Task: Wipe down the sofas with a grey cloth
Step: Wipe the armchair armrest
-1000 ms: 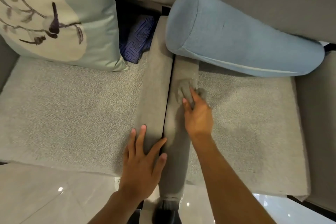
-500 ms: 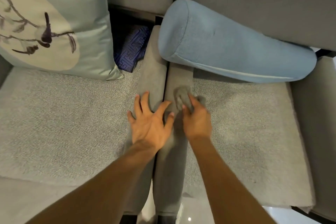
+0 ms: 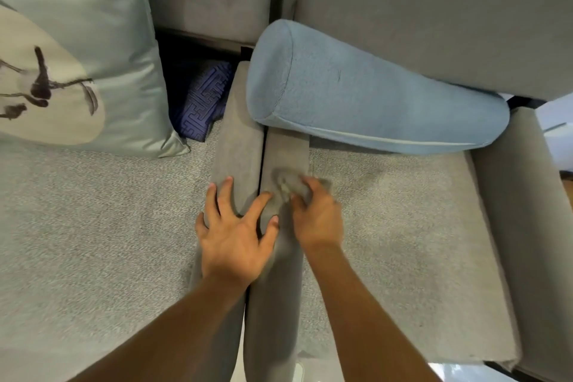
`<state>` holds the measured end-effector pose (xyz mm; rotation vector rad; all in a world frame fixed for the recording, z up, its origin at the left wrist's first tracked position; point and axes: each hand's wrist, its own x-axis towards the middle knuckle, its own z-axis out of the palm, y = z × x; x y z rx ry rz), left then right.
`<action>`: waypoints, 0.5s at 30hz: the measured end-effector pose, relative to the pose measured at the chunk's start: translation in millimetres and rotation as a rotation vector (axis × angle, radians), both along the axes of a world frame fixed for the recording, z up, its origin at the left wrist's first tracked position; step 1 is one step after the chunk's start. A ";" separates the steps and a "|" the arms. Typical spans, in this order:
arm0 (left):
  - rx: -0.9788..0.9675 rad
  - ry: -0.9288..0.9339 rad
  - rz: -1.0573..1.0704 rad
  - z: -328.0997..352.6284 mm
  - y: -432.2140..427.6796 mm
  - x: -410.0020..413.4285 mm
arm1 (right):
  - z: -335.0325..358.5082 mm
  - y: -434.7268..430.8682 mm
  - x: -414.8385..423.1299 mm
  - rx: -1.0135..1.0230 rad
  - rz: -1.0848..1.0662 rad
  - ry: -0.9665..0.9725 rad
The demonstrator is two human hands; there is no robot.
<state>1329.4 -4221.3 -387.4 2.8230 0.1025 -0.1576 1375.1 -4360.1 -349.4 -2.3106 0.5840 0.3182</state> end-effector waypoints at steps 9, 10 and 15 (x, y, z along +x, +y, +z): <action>0.000 -0.102 0.016 -5.3 -2.1 -1.2 | 4.0 1.9 21.6 0.014 0.102 0.015; -0.002 -0.113 0.017 -5.3 -2.1 -1.1 | 5.8 3.8 7.8 0.011 0.119 0.032; 0.013 -0.127 0.010 -6.7 -2.0 -0.1 | 1.2 10.8 29.0 -0.143 0.189 0.042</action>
